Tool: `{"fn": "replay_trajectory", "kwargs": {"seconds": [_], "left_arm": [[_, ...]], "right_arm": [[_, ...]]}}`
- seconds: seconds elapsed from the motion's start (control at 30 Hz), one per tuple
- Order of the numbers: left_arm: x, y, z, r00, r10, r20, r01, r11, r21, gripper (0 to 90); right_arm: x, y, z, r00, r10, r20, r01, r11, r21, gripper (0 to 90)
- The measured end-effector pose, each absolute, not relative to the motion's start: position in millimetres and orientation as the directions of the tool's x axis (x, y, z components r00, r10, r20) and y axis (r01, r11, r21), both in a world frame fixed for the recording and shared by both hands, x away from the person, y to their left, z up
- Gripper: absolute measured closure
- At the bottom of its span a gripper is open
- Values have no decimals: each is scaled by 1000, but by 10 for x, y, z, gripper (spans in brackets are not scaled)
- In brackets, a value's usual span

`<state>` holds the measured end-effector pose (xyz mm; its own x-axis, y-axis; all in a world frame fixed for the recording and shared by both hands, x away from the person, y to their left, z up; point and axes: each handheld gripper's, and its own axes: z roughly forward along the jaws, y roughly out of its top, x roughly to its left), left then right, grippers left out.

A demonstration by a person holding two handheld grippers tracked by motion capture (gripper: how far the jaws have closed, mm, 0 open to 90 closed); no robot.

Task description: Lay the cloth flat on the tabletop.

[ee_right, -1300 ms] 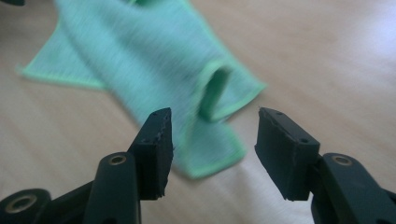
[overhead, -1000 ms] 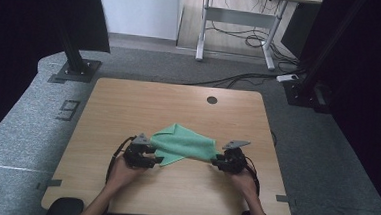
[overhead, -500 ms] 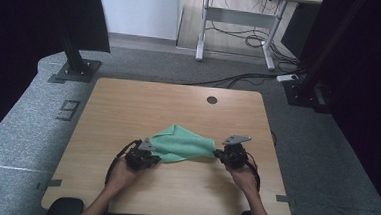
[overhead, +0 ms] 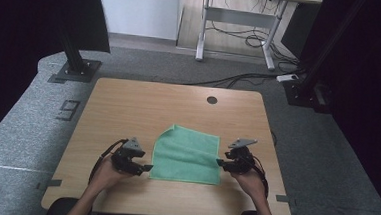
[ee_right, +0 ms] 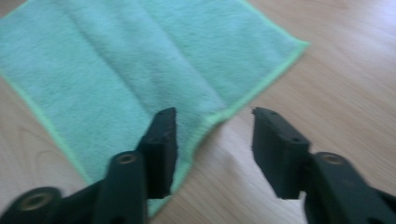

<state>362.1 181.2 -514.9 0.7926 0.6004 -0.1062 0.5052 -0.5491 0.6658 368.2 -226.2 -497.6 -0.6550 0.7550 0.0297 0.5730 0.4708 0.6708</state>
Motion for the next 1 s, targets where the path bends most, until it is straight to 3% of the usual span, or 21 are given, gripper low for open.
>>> {"fn": "replay_trajectory", "kwargs": {"seconds": [0.13,0.3,0.4,0.57,0.83,1.0], "left_arm": [[3874,1711,-5179,744,662,-92,528,-498,688,167],[4019,1617,-5271,713,697,-82,551,-484,680,146],[4057,1580,-5364,701,710,-64,567,-502,653,146],[3996,1609,-5401,696,717,-19,569,-536,624,147],[3929,1699,-5392,692,722,-17,576,-538,615,145],[3859,1677,-5387,703,711,-15,571,-552,607,142]], "right_arm": [[3766,-2304,-4926,-609,793,10,564,424,708,330],[3865,-2218,-5058,-593,806,2,576,422,700,271],[3956,-2163,-5235,-561,828,12,600,397,695,252],[3899,-2094,-5388,-589,808,-1,606,442,661,249],[3801,-2037,-5360,-618,786,-34,586,488,647,255],[3966,-2047,-5314,-574,819,-8,597,425,680,247]]}}
